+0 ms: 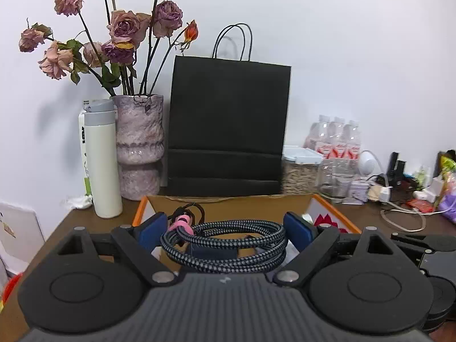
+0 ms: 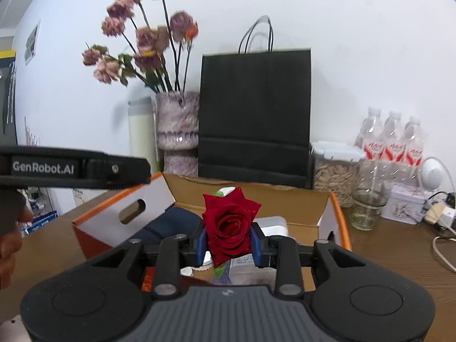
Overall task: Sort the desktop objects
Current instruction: 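Lower rose and cable into the cardboard box and open both tools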
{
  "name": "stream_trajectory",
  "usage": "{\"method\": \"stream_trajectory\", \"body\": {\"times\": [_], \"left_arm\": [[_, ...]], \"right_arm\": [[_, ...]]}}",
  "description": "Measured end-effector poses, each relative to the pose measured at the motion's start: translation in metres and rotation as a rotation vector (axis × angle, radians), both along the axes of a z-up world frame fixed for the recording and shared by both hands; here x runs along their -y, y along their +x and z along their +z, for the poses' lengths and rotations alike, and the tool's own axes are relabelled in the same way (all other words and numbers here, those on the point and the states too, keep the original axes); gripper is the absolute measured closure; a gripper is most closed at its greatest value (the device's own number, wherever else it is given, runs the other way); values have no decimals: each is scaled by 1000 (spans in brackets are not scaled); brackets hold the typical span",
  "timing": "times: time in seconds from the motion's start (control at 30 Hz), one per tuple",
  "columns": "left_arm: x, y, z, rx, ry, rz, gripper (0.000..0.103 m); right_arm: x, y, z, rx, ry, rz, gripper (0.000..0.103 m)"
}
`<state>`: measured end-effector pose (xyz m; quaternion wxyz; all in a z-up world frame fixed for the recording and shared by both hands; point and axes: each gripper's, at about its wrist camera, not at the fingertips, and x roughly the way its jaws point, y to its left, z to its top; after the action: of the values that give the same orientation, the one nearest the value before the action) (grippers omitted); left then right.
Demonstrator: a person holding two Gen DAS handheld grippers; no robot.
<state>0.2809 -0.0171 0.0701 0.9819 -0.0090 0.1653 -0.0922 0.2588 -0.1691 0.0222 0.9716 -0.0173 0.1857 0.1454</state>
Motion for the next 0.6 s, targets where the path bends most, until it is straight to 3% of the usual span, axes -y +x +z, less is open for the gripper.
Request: {"method": "stream_trajectory", "body": {"times": [0.27, 0.6], "left_arm": [[-1, 38, -28, -56, 62, 21, 13], [-4, 44, -44, -97, 74, 34, 13]], "right_arm": [[-6, 33, -18, -40, -19, 42, 74], [-4, 28, -25, -41, -31, 47, 72]]}}
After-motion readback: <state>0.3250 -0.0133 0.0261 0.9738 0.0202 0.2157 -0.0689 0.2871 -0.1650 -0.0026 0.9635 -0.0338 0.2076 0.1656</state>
